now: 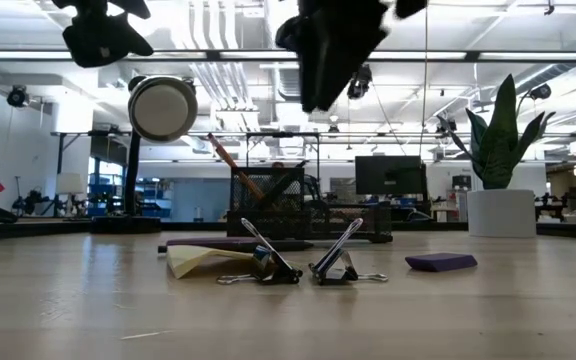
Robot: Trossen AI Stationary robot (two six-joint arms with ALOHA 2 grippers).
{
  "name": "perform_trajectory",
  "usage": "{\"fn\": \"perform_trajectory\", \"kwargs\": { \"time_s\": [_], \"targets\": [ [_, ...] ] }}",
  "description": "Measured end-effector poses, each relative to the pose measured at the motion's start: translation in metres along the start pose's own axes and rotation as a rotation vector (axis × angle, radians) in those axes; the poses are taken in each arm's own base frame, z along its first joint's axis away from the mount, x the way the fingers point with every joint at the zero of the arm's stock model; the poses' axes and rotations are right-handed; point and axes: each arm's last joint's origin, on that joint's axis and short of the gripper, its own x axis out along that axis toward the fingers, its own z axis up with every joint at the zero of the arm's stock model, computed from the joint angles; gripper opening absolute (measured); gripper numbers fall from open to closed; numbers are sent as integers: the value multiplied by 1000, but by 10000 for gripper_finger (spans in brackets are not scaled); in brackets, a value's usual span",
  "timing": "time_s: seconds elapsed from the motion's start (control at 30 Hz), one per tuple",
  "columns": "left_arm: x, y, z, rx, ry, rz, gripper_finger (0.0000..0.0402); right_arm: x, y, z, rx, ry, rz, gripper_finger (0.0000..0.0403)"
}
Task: Pick and place office supplies into organizer
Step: Put the black pen into the black desk organizer
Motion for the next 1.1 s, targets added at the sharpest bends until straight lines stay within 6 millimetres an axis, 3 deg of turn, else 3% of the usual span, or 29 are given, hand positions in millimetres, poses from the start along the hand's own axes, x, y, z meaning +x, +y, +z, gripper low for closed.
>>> {"fn": "perform_trajectory", "kwargs": {
  "time_s": [0.2, 0.6, 1.1],
  "targets": [
    [4, 0, -1, 5, 11, 11, 180, 37, 3, 15, 44, -44, 55, 156],
    [1, -2, -2, 3, 13, -4, 180, 96, -5, 11, 84, 51, 168, 152],
    [2, 0, -5, 8, 24, 7, 180, 110, -21, 7, 76, 82, 132, 146]
  ]
}}
